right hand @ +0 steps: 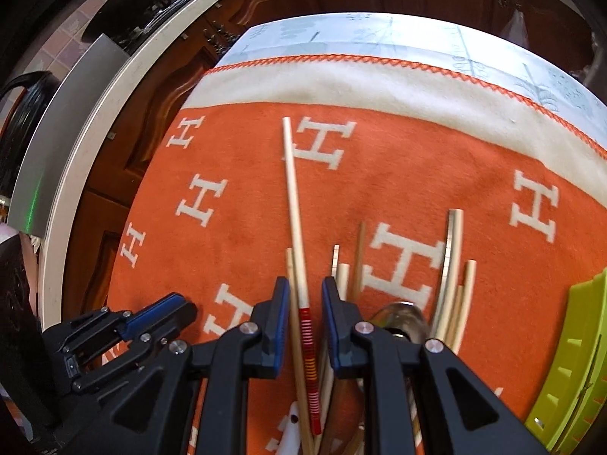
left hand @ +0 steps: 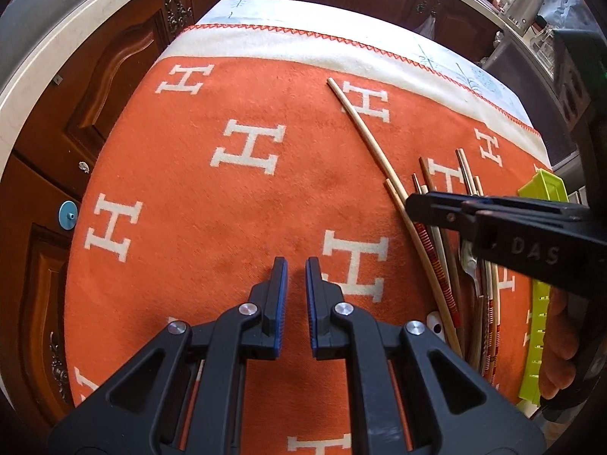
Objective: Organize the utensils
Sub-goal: 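Close the right tool on a red-banded wooden chopstick, then close the left tool on a wooden chopstick beside the white ceramic spoon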
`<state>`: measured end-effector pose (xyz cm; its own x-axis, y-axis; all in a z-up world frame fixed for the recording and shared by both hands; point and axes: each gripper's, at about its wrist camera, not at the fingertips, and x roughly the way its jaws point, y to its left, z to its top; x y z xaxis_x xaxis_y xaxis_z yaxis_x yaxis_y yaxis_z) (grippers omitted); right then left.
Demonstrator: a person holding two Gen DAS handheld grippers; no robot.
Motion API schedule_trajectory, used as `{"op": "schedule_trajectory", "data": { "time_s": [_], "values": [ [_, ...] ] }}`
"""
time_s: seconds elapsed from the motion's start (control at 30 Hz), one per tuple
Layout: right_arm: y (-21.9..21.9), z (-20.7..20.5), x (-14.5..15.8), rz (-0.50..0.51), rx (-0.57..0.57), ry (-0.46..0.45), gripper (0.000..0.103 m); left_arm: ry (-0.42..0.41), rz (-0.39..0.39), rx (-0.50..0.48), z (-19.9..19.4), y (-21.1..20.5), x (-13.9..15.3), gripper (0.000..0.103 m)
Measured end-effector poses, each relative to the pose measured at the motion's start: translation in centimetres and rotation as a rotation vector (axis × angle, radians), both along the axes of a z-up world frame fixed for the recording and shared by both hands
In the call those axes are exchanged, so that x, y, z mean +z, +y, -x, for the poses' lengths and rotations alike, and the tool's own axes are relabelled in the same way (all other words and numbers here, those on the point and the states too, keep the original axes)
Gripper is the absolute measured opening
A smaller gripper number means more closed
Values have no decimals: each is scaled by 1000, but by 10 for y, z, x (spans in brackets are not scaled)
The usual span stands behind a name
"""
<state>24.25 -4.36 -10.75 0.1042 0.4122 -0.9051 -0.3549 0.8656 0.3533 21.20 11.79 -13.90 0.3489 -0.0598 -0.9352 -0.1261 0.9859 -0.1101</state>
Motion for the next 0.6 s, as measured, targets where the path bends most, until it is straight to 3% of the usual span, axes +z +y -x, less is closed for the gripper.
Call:
{"op": "schedule_trajectory", "data": {
  "time_s": [0.2,0.27,0.6],
  "values": [
    [3,-1,-9,10,-5,4,16,4,2,-1,1,-1,0,7],
    [4,0,-10,17,-4,-3,6,7,6,-1,1,-2,-1,7],
    [-16,10,-2,-65,-57,9,5,14,28,-23,-2,-19,2,7]
  ]
}}
